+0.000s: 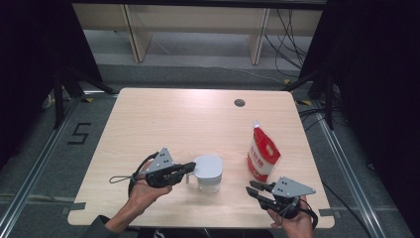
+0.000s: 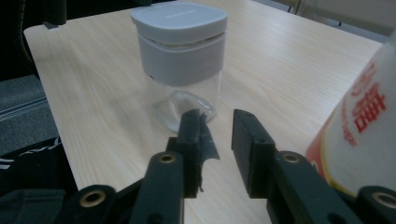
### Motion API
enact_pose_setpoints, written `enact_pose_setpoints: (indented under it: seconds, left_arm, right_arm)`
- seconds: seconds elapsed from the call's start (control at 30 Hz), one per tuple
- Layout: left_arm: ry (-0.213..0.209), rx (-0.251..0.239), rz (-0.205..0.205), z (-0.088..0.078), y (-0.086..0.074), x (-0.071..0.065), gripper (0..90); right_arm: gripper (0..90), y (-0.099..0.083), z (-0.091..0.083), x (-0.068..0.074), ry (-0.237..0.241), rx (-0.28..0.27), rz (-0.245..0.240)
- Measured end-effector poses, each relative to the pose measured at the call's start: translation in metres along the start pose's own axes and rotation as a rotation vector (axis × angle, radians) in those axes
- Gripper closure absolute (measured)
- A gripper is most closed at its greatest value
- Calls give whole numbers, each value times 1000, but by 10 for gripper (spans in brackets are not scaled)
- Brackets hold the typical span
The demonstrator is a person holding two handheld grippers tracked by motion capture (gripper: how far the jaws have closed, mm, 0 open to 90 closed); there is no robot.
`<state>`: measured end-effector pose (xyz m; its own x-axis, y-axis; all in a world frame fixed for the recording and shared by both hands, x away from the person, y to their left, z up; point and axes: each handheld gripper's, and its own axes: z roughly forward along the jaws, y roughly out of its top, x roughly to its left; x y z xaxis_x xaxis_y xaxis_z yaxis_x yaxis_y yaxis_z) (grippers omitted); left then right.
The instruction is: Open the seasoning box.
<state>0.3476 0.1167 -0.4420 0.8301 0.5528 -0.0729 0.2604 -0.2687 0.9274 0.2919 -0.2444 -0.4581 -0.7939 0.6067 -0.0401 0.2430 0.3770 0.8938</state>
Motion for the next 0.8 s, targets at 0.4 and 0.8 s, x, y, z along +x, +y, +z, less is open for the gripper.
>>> enact_pose_setpoints:
  seconds: [0.4,0.8]
  left_arm:
    - [8,2,-5,-2,-2,0,893]
    - [1,-3,-19,-3,-3,2,892]
  right_arm:
    - [810,19,24,2,27,-32,-50]
    - [868,35,45,6,39,-42,-51]
